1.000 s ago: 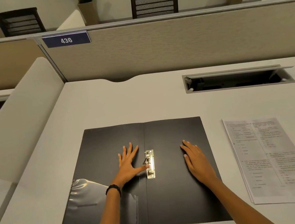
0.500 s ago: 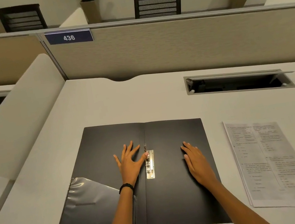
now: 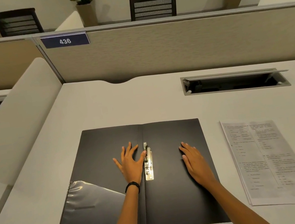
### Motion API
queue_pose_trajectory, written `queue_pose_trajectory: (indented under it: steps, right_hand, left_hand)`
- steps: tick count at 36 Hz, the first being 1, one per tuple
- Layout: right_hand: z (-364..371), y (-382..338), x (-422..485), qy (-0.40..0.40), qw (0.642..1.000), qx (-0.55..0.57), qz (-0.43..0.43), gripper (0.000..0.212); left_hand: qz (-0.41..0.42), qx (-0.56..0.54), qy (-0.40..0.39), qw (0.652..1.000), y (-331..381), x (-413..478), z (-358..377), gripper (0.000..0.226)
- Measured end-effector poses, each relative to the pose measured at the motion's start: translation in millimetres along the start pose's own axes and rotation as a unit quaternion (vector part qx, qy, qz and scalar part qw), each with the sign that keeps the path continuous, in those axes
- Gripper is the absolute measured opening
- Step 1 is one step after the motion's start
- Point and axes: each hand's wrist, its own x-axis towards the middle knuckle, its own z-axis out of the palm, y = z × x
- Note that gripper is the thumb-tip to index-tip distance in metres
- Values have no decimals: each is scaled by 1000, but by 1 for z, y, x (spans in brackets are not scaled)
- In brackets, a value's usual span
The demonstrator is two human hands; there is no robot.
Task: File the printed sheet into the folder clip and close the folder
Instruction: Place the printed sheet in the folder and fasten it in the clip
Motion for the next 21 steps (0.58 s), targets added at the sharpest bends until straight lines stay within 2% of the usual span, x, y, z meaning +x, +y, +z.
queue_pose_trajectory:
  steps: [10, 13, 15, 17, 21]
  right_hand:
    - [-4, -3, 0, 12, 999, -18, -28, 42]
    - [-9, -6, -2, 15, 999, 19, -31, 40]
    - [-17, -7, -8, 49, 995, 83, -22, 37]
    - [-29, -7, -19, 107, 984, 141, -3, 35]
    - [-60, 7, -44, 212, 963, 167, -8, 38]
  left_hand:
    - [-5, -9, -26, 1000, 8, -3, -4, 44]
    - [-13, -105, 10, 994, 18, -9, -11, 44]
    - [12, -150, 55, 987, 29, -17, -14, 44]
    - [53, -155, 68, 984, 45, -27, -13, 44]
    - [88, -215, -13, 972, 75, -48, 1, 38]
